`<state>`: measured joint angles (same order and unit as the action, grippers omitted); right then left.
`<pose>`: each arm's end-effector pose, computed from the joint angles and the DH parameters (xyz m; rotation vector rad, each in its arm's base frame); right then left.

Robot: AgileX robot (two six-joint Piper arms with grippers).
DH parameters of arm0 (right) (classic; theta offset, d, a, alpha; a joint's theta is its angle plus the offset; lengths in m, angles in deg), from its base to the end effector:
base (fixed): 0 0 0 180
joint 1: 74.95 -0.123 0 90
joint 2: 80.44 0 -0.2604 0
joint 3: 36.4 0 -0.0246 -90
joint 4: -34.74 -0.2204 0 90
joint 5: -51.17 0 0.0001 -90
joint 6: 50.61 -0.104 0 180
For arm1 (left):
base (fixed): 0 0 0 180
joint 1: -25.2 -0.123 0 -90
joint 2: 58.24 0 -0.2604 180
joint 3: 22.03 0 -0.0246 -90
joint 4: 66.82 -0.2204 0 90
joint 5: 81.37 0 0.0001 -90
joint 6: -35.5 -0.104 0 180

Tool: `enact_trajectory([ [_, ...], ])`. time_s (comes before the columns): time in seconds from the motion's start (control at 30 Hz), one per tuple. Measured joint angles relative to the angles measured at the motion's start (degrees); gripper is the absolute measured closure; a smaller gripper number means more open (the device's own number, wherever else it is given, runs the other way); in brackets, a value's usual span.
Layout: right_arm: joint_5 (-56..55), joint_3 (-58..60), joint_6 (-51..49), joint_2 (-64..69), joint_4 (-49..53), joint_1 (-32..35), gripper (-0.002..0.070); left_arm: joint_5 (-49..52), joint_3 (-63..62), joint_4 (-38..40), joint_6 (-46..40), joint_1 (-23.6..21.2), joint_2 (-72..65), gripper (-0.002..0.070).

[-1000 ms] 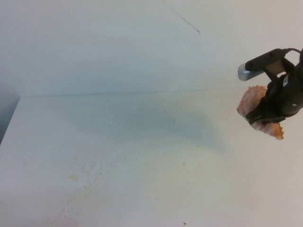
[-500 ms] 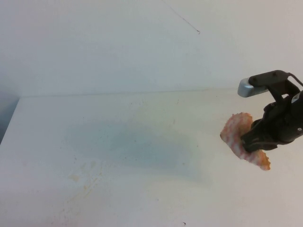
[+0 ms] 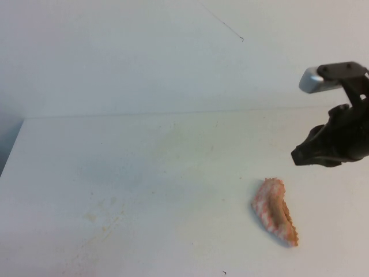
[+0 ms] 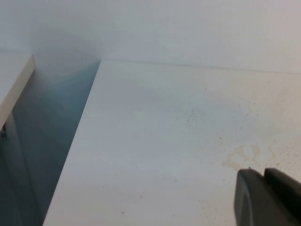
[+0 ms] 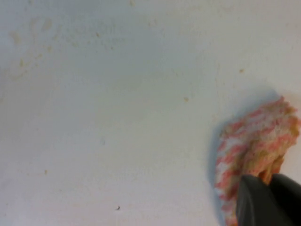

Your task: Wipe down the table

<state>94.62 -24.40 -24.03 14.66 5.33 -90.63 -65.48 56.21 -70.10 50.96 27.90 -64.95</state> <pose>0.2743 0.1135 0.2593 -0.5737 2.4876 0.5169 0.0609 -0.0012 0.1777 -0.1590 1.7557 -0.1767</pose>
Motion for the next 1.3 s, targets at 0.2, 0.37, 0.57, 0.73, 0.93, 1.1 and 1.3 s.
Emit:
enact_trajectory([
  [0.2, 0.0, -0.7, 0.0, -10.7, 1.8, 0.0, 0.0667, 0.0, 0.0, 0.0, 0.0, 0.1, 0.0, 0.0675],
  [0.37, 0.0, -1.0, 0.0, -15.8, 1.9, 0.0, 0.0672, 0.0, 0.0, 0.0, 0.0, 0.1, -0.1, 0.0675],
  [0.57, 0.1, -1.0, 0.0, -15.3, 1.9, 0.0, 0.0675, 0.0, 0.0, 0.0, 0.0, 0.1, -0.2, 0.0675],
  [0.73, 0.0, 0.2, 0.0, -14.7, 2.2, -0.1, 0.0676, 0.0, 0.0, -0.1, 0.0, 0.0, -0.3, 0.0675],
  [0.93, 0.7, 1.5, 0.0, -20.4, 2.4, -0.1, 0.0676, 0.1, 0.0, -0.1, 0.0, 0.1, -0.3, 0.0675],
  [1.1, 0.9, 1.6, 0.0, -31.6, 2.4, -0.1, 0.0676, 0.1, 0.0, -0.1, 0.0, 0.1, -0.3, 0.0675],
  [1.3, 1.3, 1.6, 0.9, -45.1, 2.9, -0.1, 0.0678, 0.1, 0.0, -0.1, 0.0, 0.1, -0.3, 0.0675],
])
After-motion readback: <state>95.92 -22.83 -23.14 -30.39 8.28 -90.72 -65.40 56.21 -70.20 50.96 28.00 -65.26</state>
